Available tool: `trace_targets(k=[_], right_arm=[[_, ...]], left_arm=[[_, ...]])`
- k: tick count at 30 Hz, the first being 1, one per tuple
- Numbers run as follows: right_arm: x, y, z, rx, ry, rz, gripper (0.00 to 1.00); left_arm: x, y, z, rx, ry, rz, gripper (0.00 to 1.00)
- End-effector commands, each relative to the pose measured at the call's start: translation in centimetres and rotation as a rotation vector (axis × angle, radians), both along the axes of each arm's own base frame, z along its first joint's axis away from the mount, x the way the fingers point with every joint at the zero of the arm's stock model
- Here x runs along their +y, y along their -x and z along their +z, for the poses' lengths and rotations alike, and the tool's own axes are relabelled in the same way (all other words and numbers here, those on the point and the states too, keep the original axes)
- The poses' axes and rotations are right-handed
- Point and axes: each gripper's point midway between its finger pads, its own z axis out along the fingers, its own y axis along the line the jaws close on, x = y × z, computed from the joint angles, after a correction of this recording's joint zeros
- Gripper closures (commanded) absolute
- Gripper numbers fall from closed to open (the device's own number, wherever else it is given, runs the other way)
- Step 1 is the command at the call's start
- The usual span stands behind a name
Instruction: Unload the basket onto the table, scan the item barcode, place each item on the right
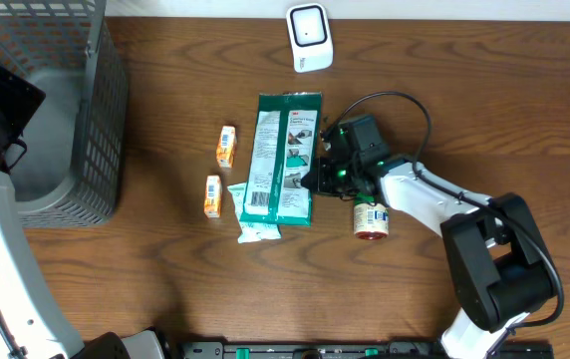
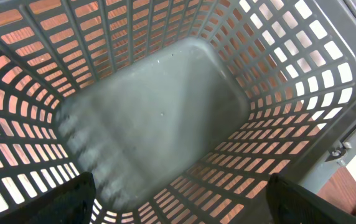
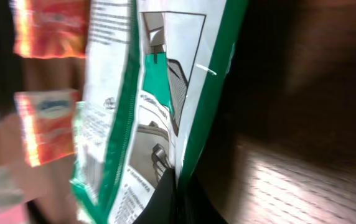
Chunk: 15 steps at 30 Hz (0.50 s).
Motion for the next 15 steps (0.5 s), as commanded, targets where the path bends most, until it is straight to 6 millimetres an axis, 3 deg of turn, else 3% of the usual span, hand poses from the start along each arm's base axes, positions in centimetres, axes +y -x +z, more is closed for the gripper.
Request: trace_targets(k=[1, 3, 6, 9, 15], right_arm=[[-0.1, -0.3, -0.8, -0.105, 0.149, -0.004, 0.99], [0.0, -0.4, -0.9, -0.133, 0.184, -0.009, 0.98], [0.1, -0.5, -1.1, -0.16, 0.226, -0.016, 0.71], [0.0, -0.5, -1.2, -0.171, 0.244, -0.02, 0.54], [-1.1, -1.7, -1.0, -0.173, 0.243, -0.07, 0.5]], left_arm=[[0.2, 0.0, 0.1, 0.002, -0.008, 0.002, 0.12], [0.2, 0.0, 0.1, 0.002, -0.008, 0.002, 0.12], [0.2, 0.0, 0.1, 0.002, -0.008, 0.002, 0.12], [0.2, 0.0, 0.1, 0.002, -0.008, 0.002, 0.12], [0.2, 0.0, 0.1, 0.002, -0.008, 0.002, 0.12]])
